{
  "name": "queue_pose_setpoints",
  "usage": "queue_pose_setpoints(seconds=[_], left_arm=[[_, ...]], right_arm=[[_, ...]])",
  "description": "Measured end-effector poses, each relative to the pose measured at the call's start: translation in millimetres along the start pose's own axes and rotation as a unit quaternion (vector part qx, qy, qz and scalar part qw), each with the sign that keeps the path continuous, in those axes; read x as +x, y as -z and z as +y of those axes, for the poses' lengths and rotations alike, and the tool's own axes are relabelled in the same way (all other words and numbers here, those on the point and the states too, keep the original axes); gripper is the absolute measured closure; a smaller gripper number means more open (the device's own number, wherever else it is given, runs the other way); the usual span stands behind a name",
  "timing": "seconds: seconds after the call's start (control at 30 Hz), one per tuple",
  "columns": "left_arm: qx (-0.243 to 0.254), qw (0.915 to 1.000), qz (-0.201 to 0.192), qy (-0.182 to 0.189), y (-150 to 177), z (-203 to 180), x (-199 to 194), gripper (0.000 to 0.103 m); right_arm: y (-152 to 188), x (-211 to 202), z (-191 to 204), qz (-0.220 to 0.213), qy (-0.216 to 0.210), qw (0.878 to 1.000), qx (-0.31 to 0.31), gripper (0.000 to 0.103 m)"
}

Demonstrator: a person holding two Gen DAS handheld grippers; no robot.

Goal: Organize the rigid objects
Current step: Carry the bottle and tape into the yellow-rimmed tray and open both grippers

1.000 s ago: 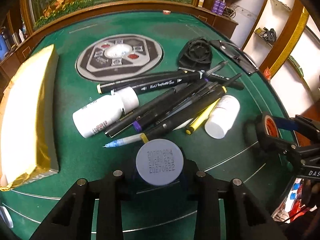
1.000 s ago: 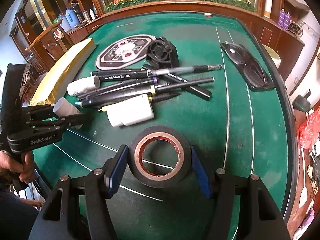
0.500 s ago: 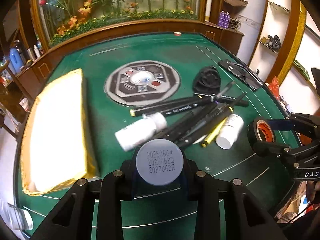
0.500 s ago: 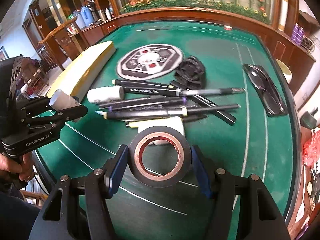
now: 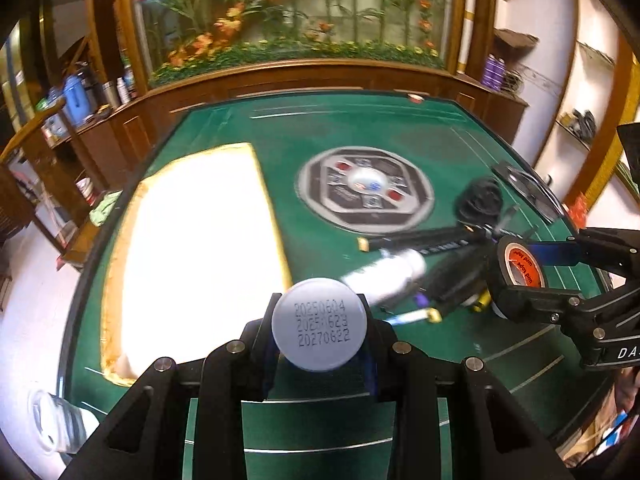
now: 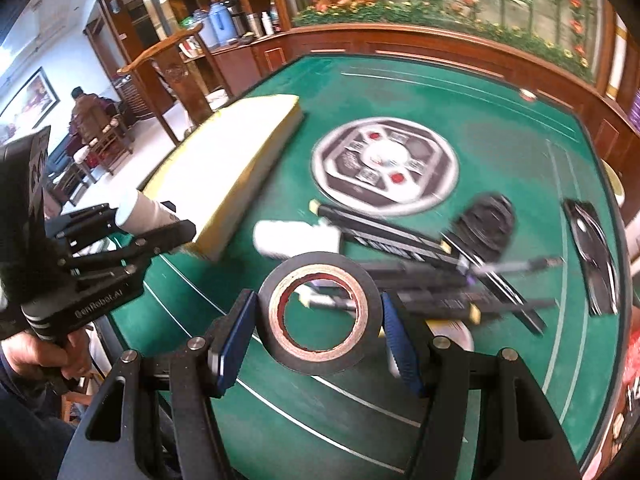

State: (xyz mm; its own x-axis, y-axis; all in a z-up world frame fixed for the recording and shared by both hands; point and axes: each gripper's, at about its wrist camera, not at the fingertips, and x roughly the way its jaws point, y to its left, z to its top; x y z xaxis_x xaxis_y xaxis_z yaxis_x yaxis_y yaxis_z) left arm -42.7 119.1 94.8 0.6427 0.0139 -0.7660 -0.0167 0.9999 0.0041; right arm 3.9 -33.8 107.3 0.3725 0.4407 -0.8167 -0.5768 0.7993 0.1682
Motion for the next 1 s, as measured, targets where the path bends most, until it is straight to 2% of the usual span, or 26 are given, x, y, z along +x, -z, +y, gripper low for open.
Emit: queue_pose_setpoints(seconds=[0.3,0.6,1.0], left_arm=[[-0.024,0.999,-0.005,-0.038,-21.4,56.6,11.4,0.068],[-0.041,0.9973,0.017,-0.059,-33.0,98.7,49.0,0.068],[-0.056,0.9946,0.048,-0.073,-40.6,123.5,91.0,0.068]], right_arm=[[-72.9,45.5,48.2,0.004,-0.022,1.0,-0.003,0.041],[-139.2,97.5,87.1,0.011,-0.027,0.999,-0.014,0.041],[-185.8,167.6,110.8,0.045,0.006,0.998,-0.048,0.041]])
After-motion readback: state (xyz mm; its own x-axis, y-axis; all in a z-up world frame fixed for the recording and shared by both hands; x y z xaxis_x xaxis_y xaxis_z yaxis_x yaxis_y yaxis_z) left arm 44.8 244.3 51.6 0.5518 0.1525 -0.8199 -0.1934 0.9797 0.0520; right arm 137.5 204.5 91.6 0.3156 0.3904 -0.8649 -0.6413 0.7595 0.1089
